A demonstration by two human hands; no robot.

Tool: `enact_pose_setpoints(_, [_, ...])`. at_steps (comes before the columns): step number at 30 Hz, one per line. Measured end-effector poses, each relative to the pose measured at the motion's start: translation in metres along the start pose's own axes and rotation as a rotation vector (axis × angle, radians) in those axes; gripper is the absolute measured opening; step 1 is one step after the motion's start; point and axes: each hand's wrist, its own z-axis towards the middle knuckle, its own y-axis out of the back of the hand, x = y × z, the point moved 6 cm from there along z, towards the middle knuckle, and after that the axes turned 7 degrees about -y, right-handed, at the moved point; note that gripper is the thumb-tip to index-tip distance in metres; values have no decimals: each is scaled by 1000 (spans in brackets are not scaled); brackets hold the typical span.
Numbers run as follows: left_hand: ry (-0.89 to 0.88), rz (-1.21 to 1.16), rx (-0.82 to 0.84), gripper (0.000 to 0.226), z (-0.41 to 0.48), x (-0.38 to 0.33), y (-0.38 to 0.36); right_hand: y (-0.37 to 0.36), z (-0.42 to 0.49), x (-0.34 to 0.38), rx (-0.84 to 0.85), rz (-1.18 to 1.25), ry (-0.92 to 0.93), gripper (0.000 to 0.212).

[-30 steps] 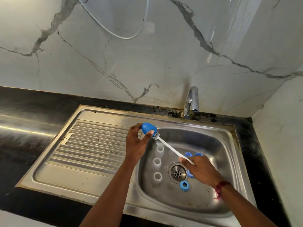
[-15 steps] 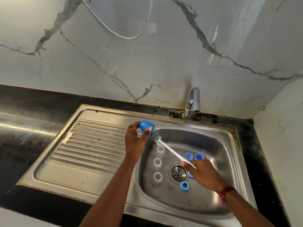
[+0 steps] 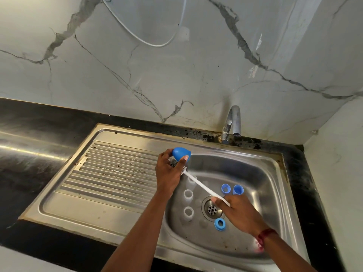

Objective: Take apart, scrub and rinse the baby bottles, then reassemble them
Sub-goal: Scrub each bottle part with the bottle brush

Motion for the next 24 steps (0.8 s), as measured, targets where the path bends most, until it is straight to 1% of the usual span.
enact_pose_setpoints(3, [25,-18,-88,43,-3,-2,0,1,-4,1,-29,-20,-7,52])
enact_pose_setpoints(7, [62,-73,-201,38,-8,-10,-10,-14,-9,0,-148,-28,-14,50])
enact_pose_setpoints(8, [78,-88,-222,38,-9,-11,-12,-20,-9,0,-178,-23,-15,55])
enact_pose_setpoints(10, [124,-127,-257,39,-10,-13,-16,-34,-6,-1,-230,-1,-13,72])
enact_pose_setpoints(12, [160,-154,-273,41,-10,-15,-16,-43,-2,-1,-245,20,-2,80])
enact_pose_setpoints(17, [238,-237,-350,42,-4,-7,-5,-40,-2,5,-269,1,26,67])
enact_pose_setpoints(24, [308,-300,-424,44,-2,-5,-5,-42,-3,10,-285,-34,54,65])
